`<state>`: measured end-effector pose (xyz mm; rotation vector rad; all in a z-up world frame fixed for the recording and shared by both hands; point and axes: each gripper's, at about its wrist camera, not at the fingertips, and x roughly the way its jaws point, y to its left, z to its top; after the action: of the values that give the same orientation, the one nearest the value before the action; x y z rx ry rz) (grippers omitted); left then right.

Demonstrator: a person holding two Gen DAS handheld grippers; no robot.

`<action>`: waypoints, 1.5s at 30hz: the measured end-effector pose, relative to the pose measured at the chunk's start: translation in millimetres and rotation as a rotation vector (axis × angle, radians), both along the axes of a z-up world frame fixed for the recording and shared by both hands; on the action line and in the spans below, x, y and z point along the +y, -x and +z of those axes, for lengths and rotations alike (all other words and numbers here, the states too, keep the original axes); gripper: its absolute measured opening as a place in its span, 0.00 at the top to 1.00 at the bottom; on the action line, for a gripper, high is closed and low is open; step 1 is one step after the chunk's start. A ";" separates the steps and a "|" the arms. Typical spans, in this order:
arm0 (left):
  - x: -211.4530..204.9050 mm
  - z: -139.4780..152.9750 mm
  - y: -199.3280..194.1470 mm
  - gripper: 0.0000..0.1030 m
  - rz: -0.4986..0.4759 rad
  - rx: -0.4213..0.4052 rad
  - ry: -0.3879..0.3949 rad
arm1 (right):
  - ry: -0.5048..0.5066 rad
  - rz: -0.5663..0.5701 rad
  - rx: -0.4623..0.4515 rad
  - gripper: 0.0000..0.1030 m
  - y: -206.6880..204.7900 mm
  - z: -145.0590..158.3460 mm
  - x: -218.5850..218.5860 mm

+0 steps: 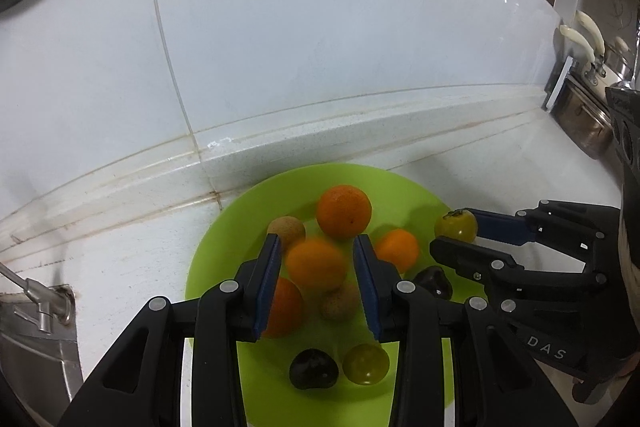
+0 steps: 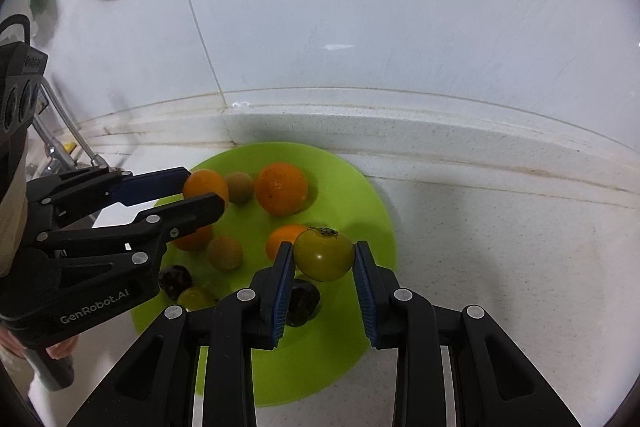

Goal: Organize fruits

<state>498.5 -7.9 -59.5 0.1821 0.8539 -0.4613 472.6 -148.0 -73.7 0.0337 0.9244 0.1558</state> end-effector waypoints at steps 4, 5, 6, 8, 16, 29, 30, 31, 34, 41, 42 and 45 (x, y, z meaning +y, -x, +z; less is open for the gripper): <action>4.4 6.0 5.6 0.55 0.021 -0.018 -0.018 | -0.009 0.001 0.004 0.59 -2.2 -2.0 -1.8; 7.1 8.4 9.1 0.55 0.037 -0.025 -0.018 | -0.007 0.002 -0.001 0.57 -1.2 -1.0 -2.2; 9.4 10.0 11.2 0.55 0.043 -0.029 -0.016 | -0.001 0.005 -0.010 0.57 1.0 0.4 -2.0; 14.4 14.9 19.7 0.55 0.064 -0.040 -0.016 | 0.012 0.002 -0.019 0.57 5.0 3.1 -1.5; 27.9 36.7 56.4 0.44 0.124 -0.095 -0.021 | 0.013 -0.021 -0.091 0.54 34.1 29.7 -2.0; 50.1 77.8 141.5 0.17 0.200 -0.206 -0.011 | 0.027 -0.074 -0.205 0.37 115.2 77.4 7.3; 51.4 78.9 147.4 0.16 0.201 -0.212 -0.010 | 0.026 -0.077 -0.213 0.36 121.6 79.2 8.6; 52.9 80.9 154.9 0.15 0.204 -0.220 -0.007 | 0.024 -0.081 -0.221 0.33 128.0 81.7 10.1; 58.2 86.5 176.1 0.11 0.226 -0.248 0.006 | 0.023 -0.087 -0.244 0.32 148.3 89.8 12.4; 65.4 92.8 216.1 0.04 0.247 -0.261 0.009 | 0.018 -0.121 -0.283 0.24 191.2 106.4 15.3; 66.4 93.2 220.5 0.04 0.247 -0.256 0.016 | 0.022 -0.125 -0.285 0.23 195.9 107.0 15.7; 68.0 95.2 235.3 0.03 0.249 -0.258 0.017 | 0.037 -0.146 -0.292 0.23 212.0 110.7 16.1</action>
<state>263.2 60.1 35.6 0.1144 0.6086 -0.2058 260.6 -131.9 37.0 0.0428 0.6301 0.0073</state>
